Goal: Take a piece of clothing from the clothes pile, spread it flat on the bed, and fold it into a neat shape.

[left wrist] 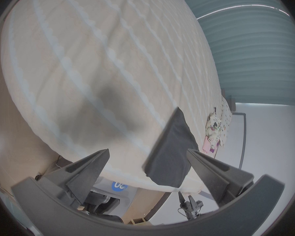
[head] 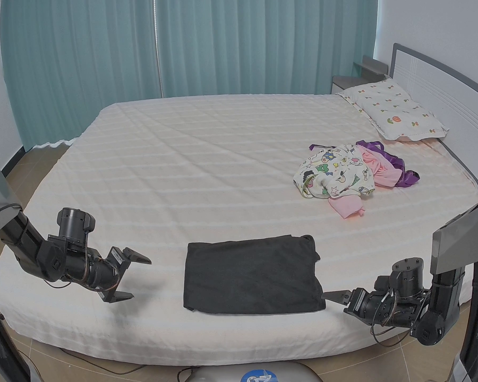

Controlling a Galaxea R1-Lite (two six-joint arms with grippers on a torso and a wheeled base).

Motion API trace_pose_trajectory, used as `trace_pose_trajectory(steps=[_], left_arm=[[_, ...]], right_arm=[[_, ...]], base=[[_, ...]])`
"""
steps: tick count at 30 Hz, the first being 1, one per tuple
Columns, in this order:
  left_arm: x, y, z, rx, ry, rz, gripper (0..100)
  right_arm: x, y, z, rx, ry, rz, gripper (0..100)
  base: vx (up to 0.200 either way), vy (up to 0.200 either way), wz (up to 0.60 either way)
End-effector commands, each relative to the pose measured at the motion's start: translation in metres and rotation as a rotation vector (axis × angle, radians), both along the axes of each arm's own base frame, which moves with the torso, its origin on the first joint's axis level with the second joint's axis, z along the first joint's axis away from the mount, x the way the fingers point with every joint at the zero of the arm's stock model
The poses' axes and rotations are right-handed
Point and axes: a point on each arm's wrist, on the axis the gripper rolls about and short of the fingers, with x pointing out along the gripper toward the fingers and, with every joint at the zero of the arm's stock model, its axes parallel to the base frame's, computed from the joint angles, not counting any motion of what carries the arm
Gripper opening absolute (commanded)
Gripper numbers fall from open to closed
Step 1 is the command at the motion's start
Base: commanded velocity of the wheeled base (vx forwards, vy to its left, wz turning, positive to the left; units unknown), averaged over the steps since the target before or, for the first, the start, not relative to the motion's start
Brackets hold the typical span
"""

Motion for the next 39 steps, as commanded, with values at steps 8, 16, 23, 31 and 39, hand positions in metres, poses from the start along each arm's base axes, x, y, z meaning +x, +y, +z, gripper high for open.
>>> trace_pose_trajectory(steps=[8, 16, 23, 31, 39], left_arm=[[0.039, -0.034, 0.012, 0.136, -0.144, -0.035, 100], [0.061, -0.041, -0.018, 0.323, -0.209, -0.223, 100], [0.068, -0.046, -0.042, 0.429, -0.194, -0.284, 100], [0.068, -0.053, -0.047, 0.416, -0.190, -0.308, 100], [0.066, -0.061, -0.044, 0.393, -0.205, -0.342, 100]], right_arm=[[-0.001, -0.001, -0.001, -0.001, 0.006, -0.003, 100], [-0.002, -0.001, -0.001, 0.004, -0.008, -0.001, 100], [-0.002, -0.001, -0.002, 0.002, -0.002, -0.001, 100], [-0.002, -0.001, -0.002, 0.002, -0.004, -0.001, 100], [-0.003, -0.001, -0.003, 0.002, 0.001, 0.000, 100]], base=[[0.000, -0.050, 0.00], [0.000, 0.000, 0.00], [0.000, 0.000, 0.00], [0.000, 0.000, 0.00], [0.000, 0.000, 0.00]])
